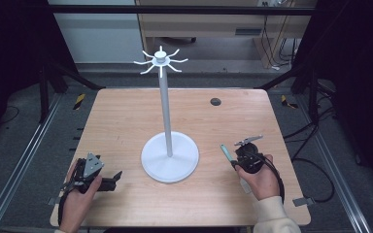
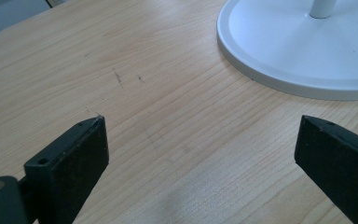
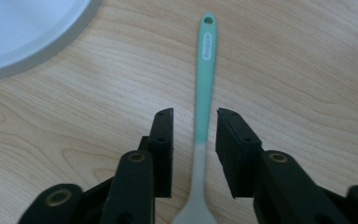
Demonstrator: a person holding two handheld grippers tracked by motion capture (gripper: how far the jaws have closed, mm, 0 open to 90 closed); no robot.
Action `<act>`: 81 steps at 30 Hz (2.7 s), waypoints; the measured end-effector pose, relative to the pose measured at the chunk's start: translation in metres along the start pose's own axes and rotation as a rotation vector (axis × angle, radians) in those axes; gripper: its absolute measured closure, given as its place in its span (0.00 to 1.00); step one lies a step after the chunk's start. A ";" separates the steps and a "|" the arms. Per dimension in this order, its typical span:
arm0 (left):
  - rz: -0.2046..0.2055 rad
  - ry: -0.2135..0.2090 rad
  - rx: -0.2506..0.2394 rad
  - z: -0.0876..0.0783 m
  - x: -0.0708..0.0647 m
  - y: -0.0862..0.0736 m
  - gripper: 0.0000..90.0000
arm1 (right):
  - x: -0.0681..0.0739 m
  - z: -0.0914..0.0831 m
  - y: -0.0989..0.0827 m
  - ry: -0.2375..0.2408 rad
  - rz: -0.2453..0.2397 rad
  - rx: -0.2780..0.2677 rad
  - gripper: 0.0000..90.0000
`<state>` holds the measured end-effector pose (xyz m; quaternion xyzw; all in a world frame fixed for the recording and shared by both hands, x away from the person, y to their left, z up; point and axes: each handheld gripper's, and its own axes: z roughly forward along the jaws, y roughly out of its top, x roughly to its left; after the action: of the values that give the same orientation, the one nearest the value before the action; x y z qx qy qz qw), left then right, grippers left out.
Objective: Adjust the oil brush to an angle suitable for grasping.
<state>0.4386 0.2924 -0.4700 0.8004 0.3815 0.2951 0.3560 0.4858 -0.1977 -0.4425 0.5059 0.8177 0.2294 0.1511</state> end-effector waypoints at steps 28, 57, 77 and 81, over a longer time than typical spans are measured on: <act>0.004 -0.020 0.015 0.004 -0.004 0.000 0.03 | -0.005 0.032 0.015 0.025 0.010 0.186 0.79; 0.008 -0.021 0.015 0.004 -0.004 0.000 0.03 | -0.012 0.040 0.016 0.027 0.056 0.265 0.90; 0.006 -0.020 0.014 0.003 -0.003 0.000 0.03 | -0.009 0.038 0.016 0.012 0.073 0.239 0.92; 0.005 -0.019 0.015 0.003 -0.002 0.000 0.03 | -0.009 0.026 0.019 0.023 0.078 0.187 0.92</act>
<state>0.4396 0.2893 -0.4720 0.8067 0.3783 0.2856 0.3530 0.5166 -0.1927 -0.4539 0.5465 0.8170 0.1634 0.0847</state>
